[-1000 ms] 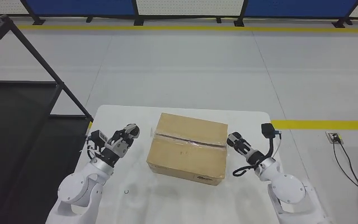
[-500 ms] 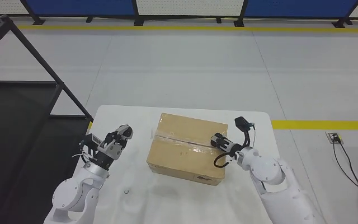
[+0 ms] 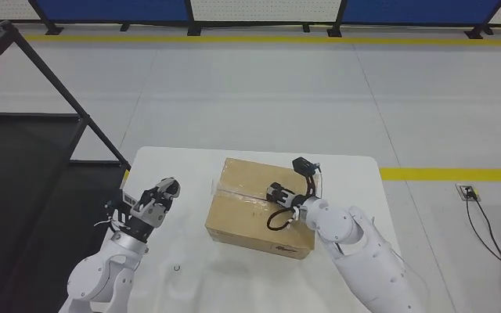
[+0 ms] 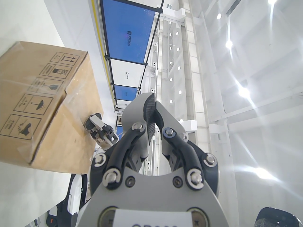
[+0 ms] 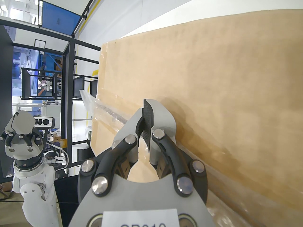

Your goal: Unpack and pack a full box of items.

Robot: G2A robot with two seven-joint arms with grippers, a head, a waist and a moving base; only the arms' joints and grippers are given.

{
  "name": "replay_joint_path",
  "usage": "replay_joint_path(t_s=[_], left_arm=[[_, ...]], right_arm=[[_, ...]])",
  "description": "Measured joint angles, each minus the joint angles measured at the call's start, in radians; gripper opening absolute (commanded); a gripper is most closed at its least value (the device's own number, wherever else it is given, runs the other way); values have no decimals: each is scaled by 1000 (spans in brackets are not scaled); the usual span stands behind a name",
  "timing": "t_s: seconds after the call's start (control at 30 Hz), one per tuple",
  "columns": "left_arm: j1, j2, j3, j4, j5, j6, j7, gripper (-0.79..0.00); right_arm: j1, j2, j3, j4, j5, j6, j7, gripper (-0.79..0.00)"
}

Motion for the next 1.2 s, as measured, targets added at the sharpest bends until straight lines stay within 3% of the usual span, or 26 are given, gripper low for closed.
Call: replay_joint_path(t_s=[0.23, 0.7, 0.9, 1.2], left_arm=[[29, 1, -17, -10, -21, -13, -5, -785], [35, 1, -15, -13, -19, -11, -3, -785], [49, 0, -18, -26, -28, -31, 24, -785], [101, -2, -61, -42, -65, -87, 50, -785]], right_arm=[[74, -41, -95, 60, 15, -25, -81, -785], [65, -46, -108, 52, 12, -8, -96, -785], [158, -100, -207, 130, 35, 89, -122, -785], [325, -209, -327, 361, 158, 89, -140, -785]])
